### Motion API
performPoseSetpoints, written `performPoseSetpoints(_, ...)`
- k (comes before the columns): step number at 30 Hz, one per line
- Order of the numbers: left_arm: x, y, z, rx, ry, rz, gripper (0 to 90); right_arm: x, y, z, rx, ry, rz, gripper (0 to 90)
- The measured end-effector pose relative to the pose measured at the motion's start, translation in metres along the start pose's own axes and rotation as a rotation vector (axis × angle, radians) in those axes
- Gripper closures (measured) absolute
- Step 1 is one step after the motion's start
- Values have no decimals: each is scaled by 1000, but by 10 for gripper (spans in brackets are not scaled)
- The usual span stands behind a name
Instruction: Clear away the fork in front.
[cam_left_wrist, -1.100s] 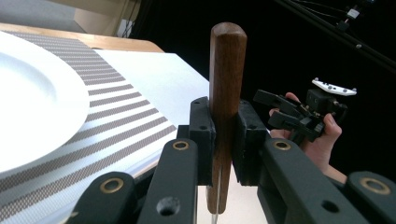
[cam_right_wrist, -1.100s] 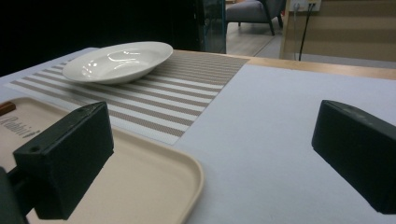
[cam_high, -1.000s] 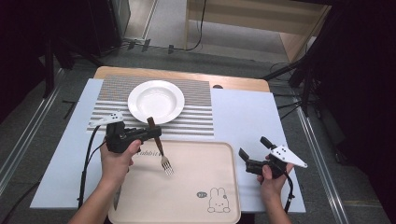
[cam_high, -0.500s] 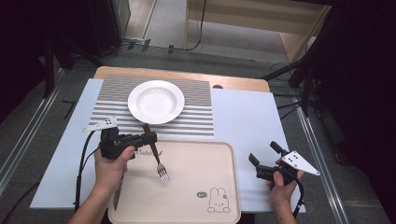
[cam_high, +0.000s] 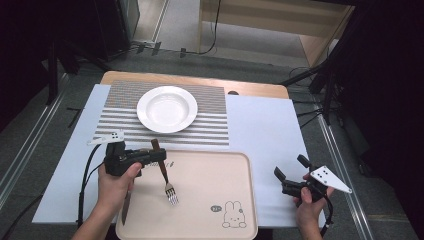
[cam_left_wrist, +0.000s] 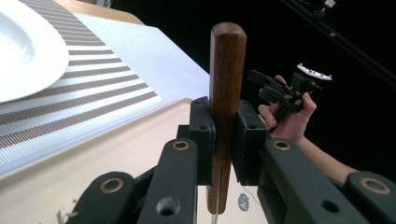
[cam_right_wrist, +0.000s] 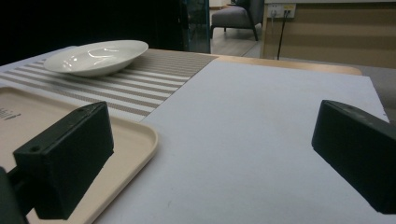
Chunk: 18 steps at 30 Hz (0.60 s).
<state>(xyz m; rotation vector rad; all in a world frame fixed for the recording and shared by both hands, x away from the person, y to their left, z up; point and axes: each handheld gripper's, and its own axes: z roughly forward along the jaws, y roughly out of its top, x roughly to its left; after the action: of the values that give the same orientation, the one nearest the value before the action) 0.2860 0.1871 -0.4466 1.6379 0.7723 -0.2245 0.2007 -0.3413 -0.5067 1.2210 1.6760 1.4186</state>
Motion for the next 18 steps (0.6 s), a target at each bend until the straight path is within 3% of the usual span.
performPoseSetpoints(8, 5, -8, 1, 58, -35, -45, 795, -2, -3, 0, 8, -16, -18, 0)
performPoseSetpoints(15, 13, -14, 2, 92, -29, -72, 795, -2, -4, 0, 6, -17, -15, 0)
performPoseSetpoints(18, 16, -14, 3, 101, -15, -65, 794, -1, -4, 0, 6, -20, -14, 0)
